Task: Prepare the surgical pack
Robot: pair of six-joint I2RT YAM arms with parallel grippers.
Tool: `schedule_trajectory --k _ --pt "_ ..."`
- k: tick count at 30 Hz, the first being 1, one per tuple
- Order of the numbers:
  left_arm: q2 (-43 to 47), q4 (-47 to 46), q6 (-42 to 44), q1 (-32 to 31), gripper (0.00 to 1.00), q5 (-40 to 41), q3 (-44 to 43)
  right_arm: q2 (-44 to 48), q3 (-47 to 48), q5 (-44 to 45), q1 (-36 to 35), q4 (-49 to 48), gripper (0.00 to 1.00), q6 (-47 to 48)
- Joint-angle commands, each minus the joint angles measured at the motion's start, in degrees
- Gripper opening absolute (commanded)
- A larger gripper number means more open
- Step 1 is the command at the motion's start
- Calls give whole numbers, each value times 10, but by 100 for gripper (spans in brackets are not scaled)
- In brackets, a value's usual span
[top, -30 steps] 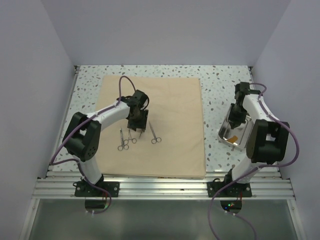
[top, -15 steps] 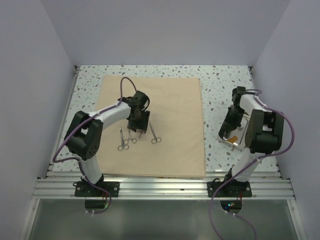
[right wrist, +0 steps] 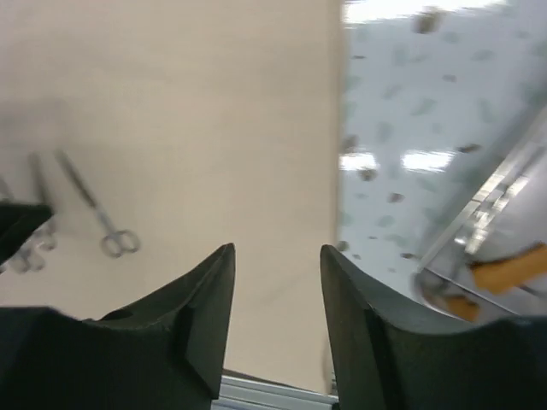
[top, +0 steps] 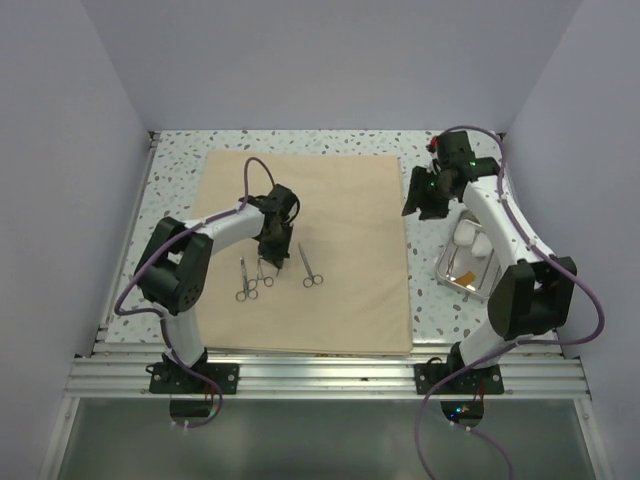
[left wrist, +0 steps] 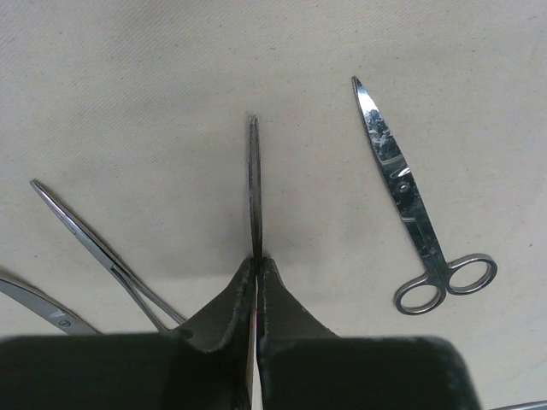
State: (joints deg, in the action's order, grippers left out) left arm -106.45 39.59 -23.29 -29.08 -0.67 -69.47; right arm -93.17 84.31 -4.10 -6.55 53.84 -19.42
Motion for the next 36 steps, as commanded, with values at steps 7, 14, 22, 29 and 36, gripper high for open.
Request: schedule_trajectory --k 7,14,22,29,36 --pt "91 -30 -18 1 0 -163 -8 26 -166 -346 -75 -281 62 -230" --pt "145 -112 -79 1 0 -301 37 -13 -166 -333 -157 -372 64 -312" --pt "155 -139 -115 -1 0 -327 42 -45 -136 -318 -196 -356 57 -320" --pt "156 -157 -141 -15 0 -340 37 -72 -135 -314 -220 -361 48 -324" --pt "146 -152 -140 -23 0 -342 22 -91 -126 -324 -231 -362 27 -324"
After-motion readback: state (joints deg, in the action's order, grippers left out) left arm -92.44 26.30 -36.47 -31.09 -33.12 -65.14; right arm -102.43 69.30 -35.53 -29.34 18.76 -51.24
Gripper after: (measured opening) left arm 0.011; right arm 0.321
